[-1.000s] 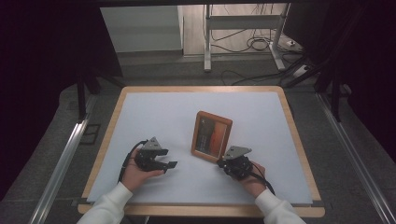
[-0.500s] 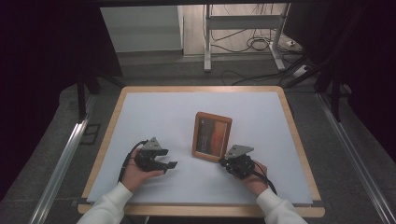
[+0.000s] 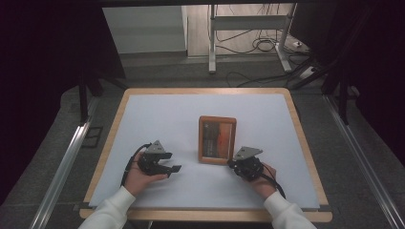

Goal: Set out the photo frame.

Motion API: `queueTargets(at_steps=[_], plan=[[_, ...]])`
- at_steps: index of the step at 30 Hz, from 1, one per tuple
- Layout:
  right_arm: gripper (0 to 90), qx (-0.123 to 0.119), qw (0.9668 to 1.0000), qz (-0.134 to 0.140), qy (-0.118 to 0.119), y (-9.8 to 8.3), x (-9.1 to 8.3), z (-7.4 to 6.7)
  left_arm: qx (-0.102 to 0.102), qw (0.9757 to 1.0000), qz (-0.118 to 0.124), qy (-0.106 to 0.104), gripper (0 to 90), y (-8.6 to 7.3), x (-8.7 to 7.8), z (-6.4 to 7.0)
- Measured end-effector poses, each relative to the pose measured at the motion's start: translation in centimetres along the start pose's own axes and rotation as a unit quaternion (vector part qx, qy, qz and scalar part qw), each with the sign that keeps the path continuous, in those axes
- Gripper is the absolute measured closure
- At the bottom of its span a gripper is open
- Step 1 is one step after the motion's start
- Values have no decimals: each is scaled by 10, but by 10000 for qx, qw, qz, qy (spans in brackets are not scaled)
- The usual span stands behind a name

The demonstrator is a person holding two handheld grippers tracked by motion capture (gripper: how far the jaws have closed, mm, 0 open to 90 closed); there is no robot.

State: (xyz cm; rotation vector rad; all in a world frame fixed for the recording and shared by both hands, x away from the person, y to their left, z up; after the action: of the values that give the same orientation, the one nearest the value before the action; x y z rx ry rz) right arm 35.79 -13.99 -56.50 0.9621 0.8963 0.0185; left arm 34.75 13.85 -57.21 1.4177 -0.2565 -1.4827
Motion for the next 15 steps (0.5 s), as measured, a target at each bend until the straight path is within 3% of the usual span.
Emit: queueTargets(at_steps=[8,11,15], plan=[[900,30,10000,16,20,0,-1,-1,11,10000,7,2,311,0,0,0],[899,4,9999,154,36,4,-8,-2,0,10000,26,1,310,0,-1,-1],[898,142,9994,299,-10,3,-21,6,4,10000,31,2,311,0,-1,0]])
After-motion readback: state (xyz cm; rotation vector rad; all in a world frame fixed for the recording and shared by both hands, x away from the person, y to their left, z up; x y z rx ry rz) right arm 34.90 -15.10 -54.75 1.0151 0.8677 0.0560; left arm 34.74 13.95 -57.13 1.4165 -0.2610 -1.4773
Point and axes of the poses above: each handheld gripper's, and its own axes: x roughly forward along the jaws, y roughly out of its top, z roughly to its right, the point moved 6 cm from there along x, roughly forward along the jaws, and after that the axes turned 13 degrees about -y, right-handed, at the moved point
